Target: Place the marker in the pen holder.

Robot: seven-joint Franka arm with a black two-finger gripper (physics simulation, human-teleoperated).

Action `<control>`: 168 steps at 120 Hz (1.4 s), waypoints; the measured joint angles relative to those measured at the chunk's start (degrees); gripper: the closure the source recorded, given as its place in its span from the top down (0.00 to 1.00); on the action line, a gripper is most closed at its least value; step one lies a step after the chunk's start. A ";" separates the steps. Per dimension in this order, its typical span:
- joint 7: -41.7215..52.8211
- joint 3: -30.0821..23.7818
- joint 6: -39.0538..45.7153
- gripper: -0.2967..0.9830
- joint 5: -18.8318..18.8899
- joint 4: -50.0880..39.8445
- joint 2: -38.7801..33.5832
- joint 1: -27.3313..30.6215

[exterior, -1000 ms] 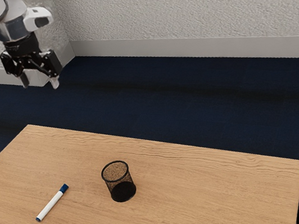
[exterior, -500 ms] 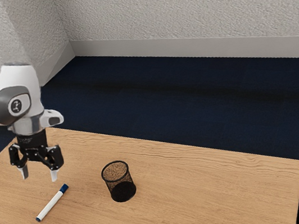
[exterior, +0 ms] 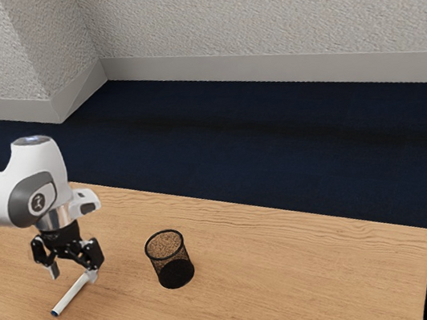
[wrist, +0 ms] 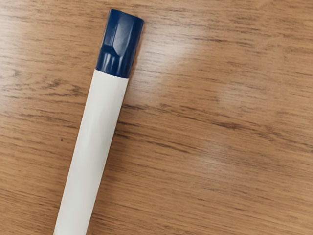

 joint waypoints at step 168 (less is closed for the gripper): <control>24.55 -0.12 3.93 0.47 -2.25 6.83 12.34 4.11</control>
